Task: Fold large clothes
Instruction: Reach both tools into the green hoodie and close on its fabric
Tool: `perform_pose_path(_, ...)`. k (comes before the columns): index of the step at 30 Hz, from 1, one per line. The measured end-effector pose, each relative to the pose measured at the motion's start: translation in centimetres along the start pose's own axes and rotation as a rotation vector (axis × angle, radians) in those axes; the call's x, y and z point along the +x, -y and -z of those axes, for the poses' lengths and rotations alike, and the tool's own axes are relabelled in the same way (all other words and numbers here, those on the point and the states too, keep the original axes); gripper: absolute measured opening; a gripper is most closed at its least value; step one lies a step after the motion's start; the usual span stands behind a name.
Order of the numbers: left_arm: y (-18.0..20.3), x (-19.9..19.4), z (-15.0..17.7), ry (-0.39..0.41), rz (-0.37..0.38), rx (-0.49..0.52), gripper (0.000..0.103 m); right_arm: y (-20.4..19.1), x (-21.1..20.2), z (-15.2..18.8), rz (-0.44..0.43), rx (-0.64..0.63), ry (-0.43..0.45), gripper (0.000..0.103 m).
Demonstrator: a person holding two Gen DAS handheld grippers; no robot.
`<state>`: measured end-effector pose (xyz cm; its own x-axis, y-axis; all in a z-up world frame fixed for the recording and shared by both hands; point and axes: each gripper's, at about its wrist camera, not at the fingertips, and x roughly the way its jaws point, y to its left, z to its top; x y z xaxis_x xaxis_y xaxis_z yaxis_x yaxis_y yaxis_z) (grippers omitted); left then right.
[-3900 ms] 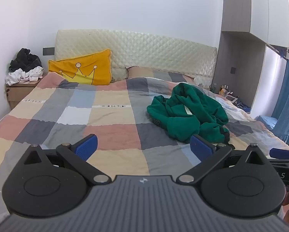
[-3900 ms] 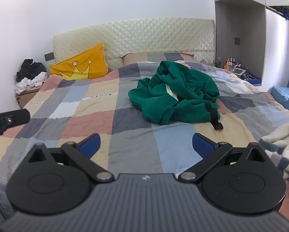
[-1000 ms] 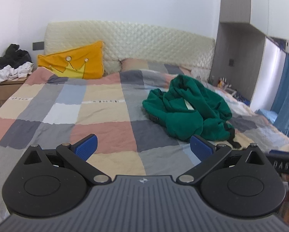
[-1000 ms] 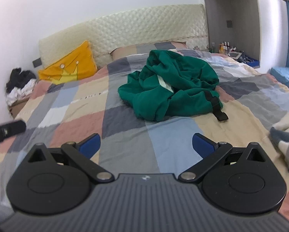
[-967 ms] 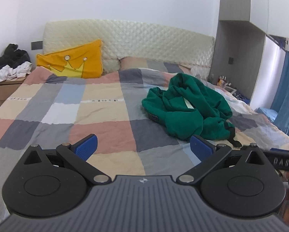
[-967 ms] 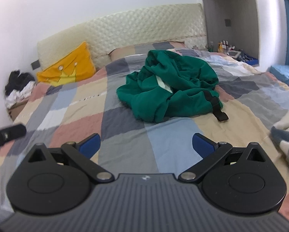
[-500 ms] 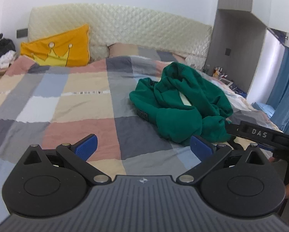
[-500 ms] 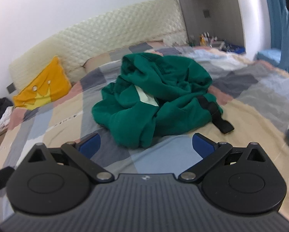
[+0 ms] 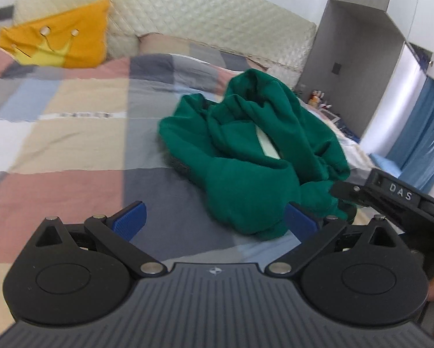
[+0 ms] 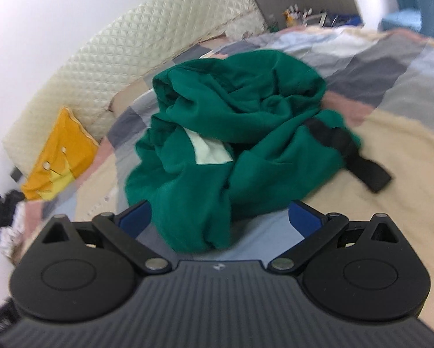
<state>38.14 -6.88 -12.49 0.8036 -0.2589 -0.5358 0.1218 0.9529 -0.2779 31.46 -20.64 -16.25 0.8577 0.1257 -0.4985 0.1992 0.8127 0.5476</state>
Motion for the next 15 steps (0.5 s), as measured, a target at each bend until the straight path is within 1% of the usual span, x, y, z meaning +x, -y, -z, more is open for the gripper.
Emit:
perform_pose_path(2,0.1,1.9,-0.6,0.001,0.055,-0.016,0.102,0.2,1.1,-0.5,-0.034,0.042,0.004,0.102)
perform_pose_path(4,0.5,3.5,-1.0,0.003,0.079,-0.014,0.101,0.3,2.1,-1.0,-0.037,0.063,0.021,0.1)
perform_pose_path(6,0.8,5.6,-1.4,-0.003,0.11,-0.018,0.097,1.0,3.1,-1.3,-0.043,0.101,0.017,0.096)
perform_pose_path(7,0.9,6.5,-1.6,-0.012,0.129,-0.027,0.097,1.4,3.7,-1.4,-0.037,0.124,0.006,0.094)
perform_pose_path(9,1.2,8.3,-1.7,-0.028,0.176,-0.034,0.095,2.5,5.0,-1.8,0.005,0.159,-0.005,0.079)
perform_pose_path(11,1.7,10.5,-1.8,-0.038,0.195,-0.029,0.094,3.7,6.2,-1.9,0.046,0.209,-0.019,0.077)
perform_pose_path(13,2.1,12.4,-2.0,-0.048,0.225,-0.037,0.094,4.5,7.1,-1.8,0.051,0.247,-0.029,0.076)
perform_pose_path(15,2.4,14.5,-2.3,-0.061,0.27,-0.067,0.094,4.5,7.9,-1.5,0.054,0.251,-0.031,0.075)
